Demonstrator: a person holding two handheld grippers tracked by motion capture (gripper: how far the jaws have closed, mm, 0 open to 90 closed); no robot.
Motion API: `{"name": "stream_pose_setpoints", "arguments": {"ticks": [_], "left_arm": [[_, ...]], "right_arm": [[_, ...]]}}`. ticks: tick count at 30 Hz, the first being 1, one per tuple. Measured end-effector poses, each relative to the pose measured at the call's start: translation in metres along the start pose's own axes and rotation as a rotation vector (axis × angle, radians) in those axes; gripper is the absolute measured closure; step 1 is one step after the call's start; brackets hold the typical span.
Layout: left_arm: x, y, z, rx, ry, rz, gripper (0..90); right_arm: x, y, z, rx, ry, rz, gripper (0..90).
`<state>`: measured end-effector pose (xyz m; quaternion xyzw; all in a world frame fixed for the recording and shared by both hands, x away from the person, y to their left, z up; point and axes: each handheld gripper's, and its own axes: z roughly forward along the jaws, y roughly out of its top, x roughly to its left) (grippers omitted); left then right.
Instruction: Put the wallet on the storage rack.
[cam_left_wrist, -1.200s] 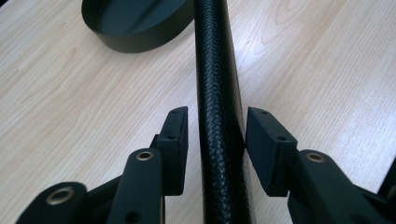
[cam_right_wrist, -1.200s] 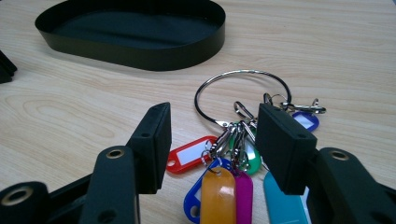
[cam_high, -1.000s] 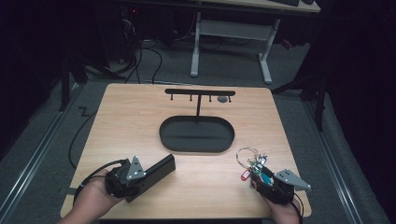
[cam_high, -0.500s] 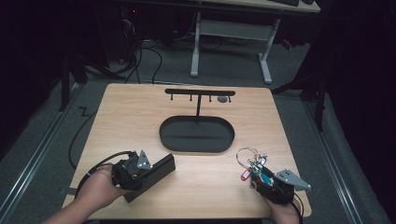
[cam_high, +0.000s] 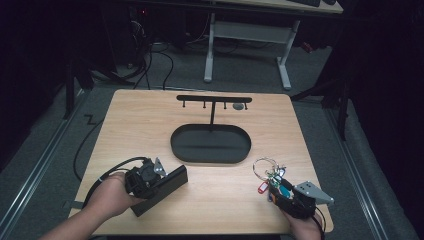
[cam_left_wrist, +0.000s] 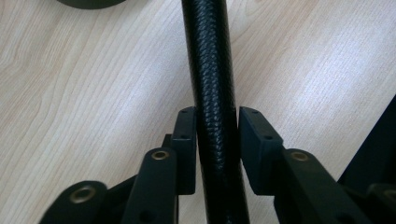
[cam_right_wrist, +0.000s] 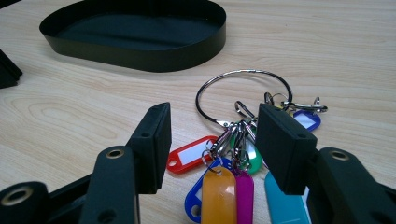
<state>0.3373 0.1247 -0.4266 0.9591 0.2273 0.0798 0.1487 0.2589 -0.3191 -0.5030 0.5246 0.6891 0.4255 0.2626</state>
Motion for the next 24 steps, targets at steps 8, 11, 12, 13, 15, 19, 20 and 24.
{"name": "stream_pose_setpoints", "arguments": {"ticks": [8, 11, 12, 13, 15, 19, 20, 24], "left_arm": [[-0.001, 0.006, -0.007, 0.006, 0.043, 0.06, 76.0], [0.0, 0.01, -0.014, -0.011, 0.071, 0.081, 76.0], [0.0, 0.01, -0.014, -0.011, 0.071, 0.081, 76.0], [0.001, 0.011, -0.016, -0.018, 0.081, 0.08, 76.0], [0.003, 0.012, -0.018, -0.024, 0.087, 0.08, 76.0], [0.004, 0.014, -0.021, -0.043, 0.096, 0.103, 75.9], [0.005, 0.015, -0.021, -0.051, 0.096, 0.112, 75.9], [0.006, 0.018, -0.025, -0.069, 0.113, 0.133, 75.9]], "right_arm": [[0.0, 0.0, 0.0, -0.001, -0.001, -0.001, 46.3], [0.0, 0.0, 0.0, 0.0, -0.001, -0.002, 46.3], [0.0, 0.0, 0.0, 0.001, -0.002, -0.003, 46.3], [0.0, 0.0, 0.0, 0.002, -0.002, -0.005, 46.3], [0.0, 0.0, 0.0, 0.002, -0.002, -0.005, 46.3], [0.0, 0.0, 0.0, 0.0, -0.004, -0.003, 46.3], [0.0, 0.0, 0.0, 0.001, -0.004, -0.004, 46.3], [0.0, 0.0, 0.0, 0.002, -0.004, -0.006, 46.3]]}}
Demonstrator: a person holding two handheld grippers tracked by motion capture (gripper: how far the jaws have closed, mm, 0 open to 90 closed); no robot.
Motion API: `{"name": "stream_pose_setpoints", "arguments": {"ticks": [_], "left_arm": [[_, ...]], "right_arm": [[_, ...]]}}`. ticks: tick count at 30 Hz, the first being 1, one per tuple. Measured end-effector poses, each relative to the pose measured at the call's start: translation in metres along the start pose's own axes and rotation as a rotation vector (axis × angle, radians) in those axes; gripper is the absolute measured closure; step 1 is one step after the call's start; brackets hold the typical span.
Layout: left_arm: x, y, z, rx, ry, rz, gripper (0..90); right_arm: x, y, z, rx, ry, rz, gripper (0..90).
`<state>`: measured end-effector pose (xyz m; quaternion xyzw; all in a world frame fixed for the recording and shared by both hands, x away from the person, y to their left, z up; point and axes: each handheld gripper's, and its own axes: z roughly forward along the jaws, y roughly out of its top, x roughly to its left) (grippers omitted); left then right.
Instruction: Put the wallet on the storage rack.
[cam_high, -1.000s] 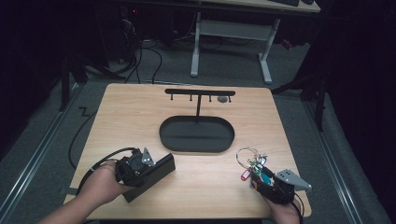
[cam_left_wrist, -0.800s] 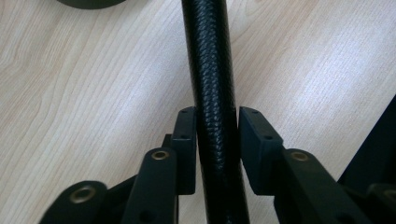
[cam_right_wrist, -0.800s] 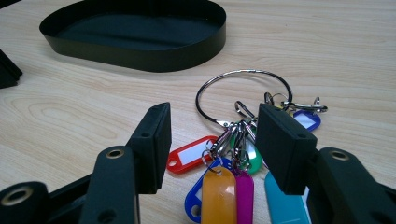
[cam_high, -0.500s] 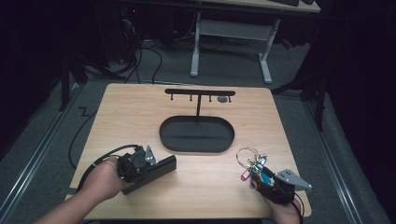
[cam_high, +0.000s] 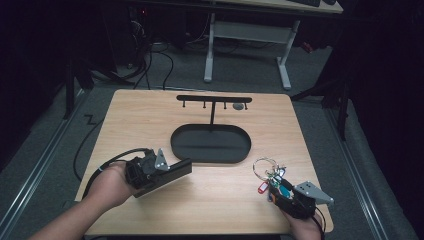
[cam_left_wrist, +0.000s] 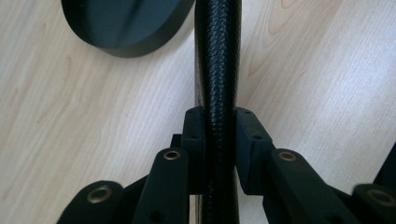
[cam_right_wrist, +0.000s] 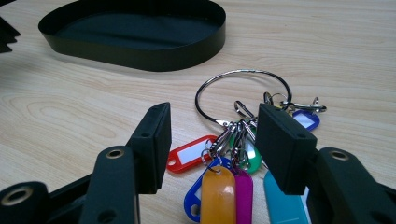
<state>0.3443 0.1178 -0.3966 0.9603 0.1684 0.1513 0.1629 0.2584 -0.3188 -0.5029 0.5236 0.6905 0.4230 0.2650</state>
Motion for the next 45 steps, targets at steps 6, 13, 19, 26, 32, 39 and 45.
{"name": "stream_pose_setpoints", "arguments": {"ticks": [6, 13, 19, 26, 32, 39, 45], "left_arm": [[0.003, 0.006, -0.002, -0.019, 0.014, 0.032, 75.8], [0.006, 0.014, -0.001, -0.033, 0.041, 0.068, 75.8], [0.009, 0.024, 0.001, -0.052, 0.05, 0.096, 75.8], [0.01, 0.04, 0.007, -0.066, 0.055, 0.125, 75.7], [0.012, 0.051, 0.011, -0.083, 0.074, 0.149, 75.7], [0.016, 0.068, 0.018, -0.106, 0.103, 0.187, 75.7], [0.019, 0.081, 0.028, -0.115, 0.14, 0.243, 75.7]], "right_arm": [[0.0, -0.001, -0.002, 0.002, -0.004, -0.004, 46.4], [-0.003, -0.004, -0.006, 0.0, -0.001, 0.009, 47.0], [-0.006, -0.007, -0.01, 0.004, -0.011, 0.024, 47.1], [-0.008, -0.009, -0.015, 0.002, -0.022, 0.031, 46.8], [-0.009, -0.01, -0.016, -0.001, -0.024, 0.031, 46.9], [-0.009, -0.009, -0.016, -0.004, -0.021, 0.03, 47.0], [-0.009, -0.01, -0.017, -0.007, -0.022, 0.041, 47.0]]}}
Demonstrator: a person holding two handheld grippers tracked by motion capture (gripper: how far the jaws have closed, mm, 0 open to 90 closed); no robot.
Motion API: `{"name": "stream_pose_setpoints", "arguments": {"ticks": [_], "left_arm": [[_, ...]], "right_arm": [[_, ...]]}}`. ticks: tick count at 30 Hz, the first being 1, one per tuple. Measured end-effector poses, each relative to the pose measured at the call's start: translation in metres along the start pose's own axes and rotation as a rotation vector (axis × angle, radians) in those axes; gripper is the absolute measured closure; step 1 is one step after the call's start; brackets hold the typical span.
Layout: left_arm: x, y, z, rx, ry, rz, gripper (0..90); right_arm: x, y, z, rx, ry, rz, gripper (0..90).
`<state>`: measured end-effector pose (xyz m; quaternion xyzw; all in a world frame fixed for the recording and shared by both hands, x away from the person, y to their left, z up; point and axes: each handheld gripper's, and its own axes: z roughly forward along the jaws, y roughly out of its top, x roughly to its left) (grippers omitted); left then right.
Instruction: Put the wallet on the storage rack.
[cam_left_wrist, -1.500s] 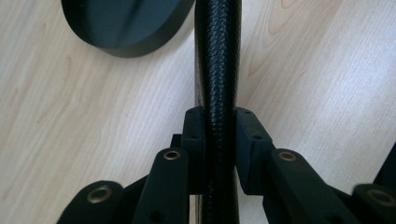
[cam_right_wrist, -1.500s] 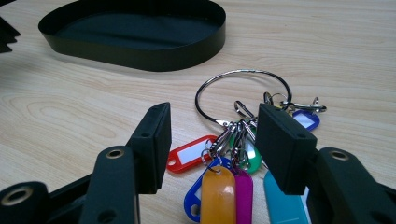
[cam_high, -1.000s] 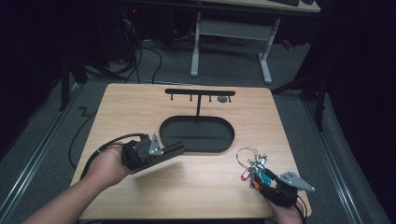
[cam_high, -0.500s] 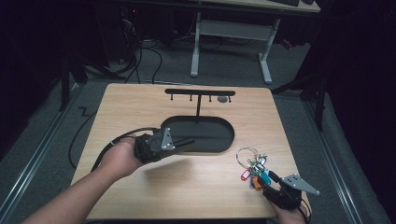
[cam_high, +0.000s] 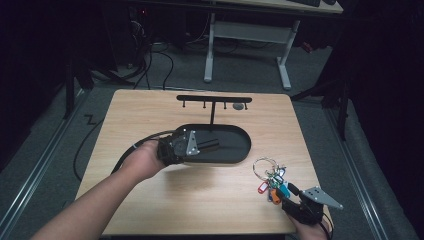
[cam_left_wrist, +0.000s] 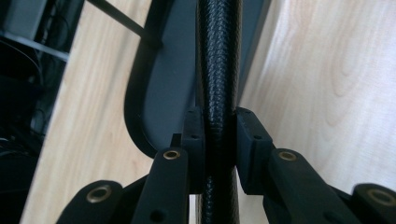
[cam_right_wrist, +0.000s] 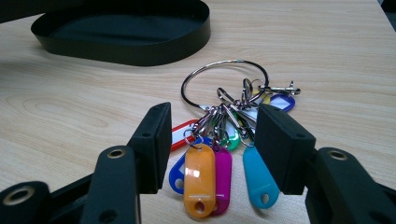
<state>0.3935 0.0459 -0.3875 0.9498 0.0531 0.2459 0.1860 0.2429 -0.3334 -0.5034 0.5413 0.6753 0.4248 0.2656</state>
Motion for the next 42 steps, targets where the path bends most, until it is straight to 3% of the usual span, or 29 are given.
{"name": "stream_pose_setpoints", "arguments": {"ticks": [7, 19, 25, 31, 42], "left_arm": [[0.003, 0.009, 0.013, -0.018, 0.021, 0.032, 75.7], [0.009, 0.031, 0.041, -0.022, 0.076, 0.128, 75.8], [0.012, 0.037, 0.053, -0.051, 0.092, 0.125, 75.8], [0.02, 0.038, 0.066, -0.041, 0.103, 0.12, 75.8], [0.029, 0.048, 0.082, -0.016, 0.125, 0.162, 75.8]], "right_arm": [[0.0, 0.0, 0.0, -0.002, 0.004, -0.006, 47.3], [0.001, 0.0, 0.002, 0.0, 0.017, -0.005, 47.7], [0.001, 0.0, 0.001, -0.003, 0.023, -0.004, 47.7], [0.002, 0.0, 0.001, -0.005, 0.027, -0.003, 47.9], [0.001, 0.0, 0.003, -0.005, 0.036, 0.003, 48.1]]}}
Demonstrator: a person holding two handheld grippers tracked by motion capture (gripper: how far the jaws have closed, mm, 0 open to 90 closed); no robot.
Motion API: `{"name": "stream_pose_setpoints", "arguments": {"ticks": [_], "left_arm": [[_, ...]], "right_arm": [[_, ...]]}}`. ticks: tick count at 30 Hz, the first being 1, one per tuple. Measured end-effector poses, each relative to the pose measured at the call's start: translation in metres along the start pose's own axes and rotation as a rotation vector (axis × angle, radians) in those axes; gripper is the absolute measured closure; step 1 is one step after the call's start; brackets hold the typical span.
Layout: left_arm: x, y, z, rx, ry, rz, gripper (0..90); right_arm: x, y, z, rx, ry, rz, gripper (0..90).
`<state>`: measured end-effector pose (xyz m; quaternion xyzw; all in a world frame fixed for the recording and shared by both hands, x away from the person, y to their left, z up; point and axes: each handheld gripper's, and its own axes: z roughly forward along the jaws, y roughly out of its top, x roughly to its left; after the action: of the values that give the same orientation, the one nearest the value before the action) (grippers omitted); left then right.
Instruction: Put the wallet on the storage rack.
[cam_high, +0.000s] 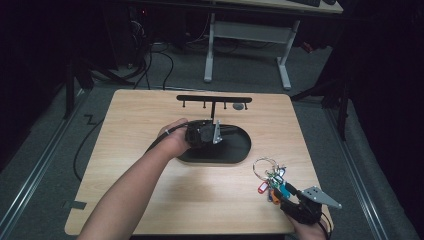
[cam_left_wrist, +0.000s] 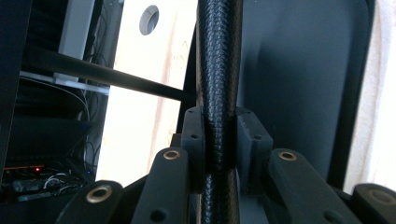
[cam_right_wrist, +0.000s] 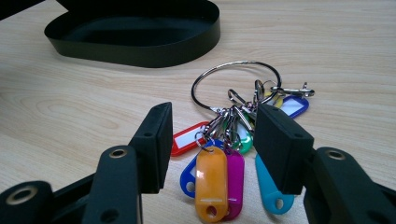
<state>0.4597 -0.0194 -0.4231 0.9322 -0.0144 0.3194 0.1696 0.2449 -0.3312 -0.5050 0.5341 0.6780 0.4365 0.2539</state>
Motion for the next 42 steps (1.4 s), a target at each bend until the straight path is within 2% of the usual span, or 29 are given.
{"name": "stream_pose_setpoints", "arguments": {"ticks": [5, 9, 16, 23, 25, 29, 37, 38, 39, 42], "left_arm": [[0.0, 0.003, 0.008, 0.008, 0.025, 0.033, 75.8], [-0.004, 0.002, 0.018, 0.035, 0.045, 0.059, 75.8], [-0.01, 0.001, 0.032, 0.051, 0.052, 0.067, 75.7], [-0.015, 0.0, 0.037, 0.055, 0.053, 0.082, 75.5], [-0.015, 0.001, 0.037, 0.056, 0.036, 0.071, 75.3], [-0.019, 0.001, 0.037, 0.056, 0.024, 0.078, 75.0], [-0.029, 0.0, 0.039, 0.061, -0.025, 0.05, 72.0], [-0.031, 0.0, 0.04, 0.063, -0.045, 0.045, 71.3], [-0.033, 0.001, 0.04, 0.065, -0.048, 0.043, 71.0], [-0.037, 0.001, 0.041, 0.073, -0.061, 0.048, 70.1]], "right_arm": [[0.0, 0.0, 0.0, -0.001, 0.002, 0.0, 48.2], [0.0, 0.0, 0.0, -0.001, 0.004, -0.001, 48.3], [0.0, -0.001, 0.001, 0.007, 0.006, 0.006, 48.4], [0.0, -0.001, 0.002, 0.01, 0.009, 0.003, 48.5], [0.0, -0.001, 0.002, 0.011, 0.009, 0.003, 48.5], [0.0, -0.002, 0.002, 0.013, 0.01, 0.006, 48.5], [0.002, -0.001, 0.003, 0.018, 0.011, 0.002, 48.5], [0.003, -0.001, 0.003, 0.018, 0.01, 0.003, 48.4], [0.003, -0.001, 0.003, 0.018, 0.01, 0.002, 48.3], [0.003, -0.001, 0.002, 0.016, 0.007, 0.004, 47.8]]}}
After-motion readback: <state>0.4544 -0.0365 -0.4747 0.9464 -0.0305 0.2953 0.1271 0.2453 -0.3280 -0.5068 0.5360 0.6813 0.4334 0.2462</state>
